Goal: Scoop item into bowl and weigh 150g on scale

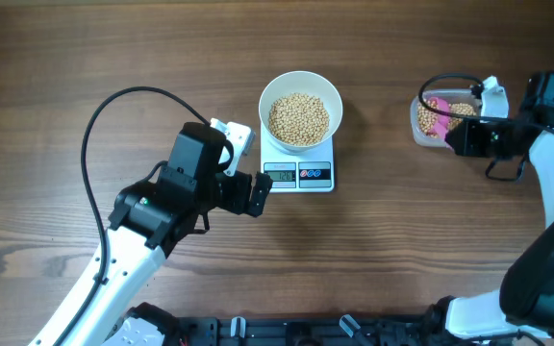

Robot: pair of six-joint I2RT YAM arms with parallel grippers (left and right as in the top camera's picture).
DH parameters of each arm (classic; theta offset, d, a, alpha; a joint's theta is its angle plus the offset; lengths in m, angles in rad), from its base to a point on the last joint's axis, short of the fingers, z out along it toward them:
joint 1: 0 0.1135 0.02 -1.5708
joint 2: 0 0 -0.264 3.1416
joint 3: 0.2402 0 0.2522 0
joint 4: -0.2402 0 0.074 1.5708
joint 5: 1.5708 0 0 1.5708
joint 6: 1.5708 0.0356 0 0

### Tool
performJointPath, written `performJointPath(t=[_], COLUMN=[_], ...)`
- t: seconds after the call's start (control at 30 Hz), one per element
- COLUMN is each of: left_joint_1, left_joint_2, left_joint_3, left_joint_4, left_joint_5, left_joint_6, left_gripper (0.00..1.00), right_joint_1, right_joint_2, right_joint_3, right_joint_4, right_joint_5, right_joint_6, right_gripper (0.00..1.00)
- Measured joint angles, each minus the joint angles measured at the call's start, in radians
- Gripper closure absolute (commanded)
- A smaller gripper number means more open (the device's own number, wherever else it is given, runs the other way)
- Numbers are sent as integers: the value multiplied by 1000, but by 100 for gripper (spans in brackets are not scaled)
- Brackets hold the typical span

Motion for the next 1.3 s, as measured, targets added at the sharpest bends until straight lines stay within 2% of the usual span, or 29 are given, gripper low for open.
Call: performJointPath(t=[0.3,0.97,1.3], left_joint_1=[0,0,0], left_joint_2=[0,0,0], left_joint_3=[0,0,0], left_joint_4=[0,0,0], left_joint_5=[0,0,0], left_joint_6=[0,0,0], left_gripper=[0,0,0], right_joint_1=[-71,-349,-422], right_joint_2=[22,22,22], right_joint_3=[0,-3,-4], right_joint_4=[-18,-63,-176], right_joint_5=[-95,-451,-579], right_joint_6=[31,94,89], right_gripper=[96,96,96])
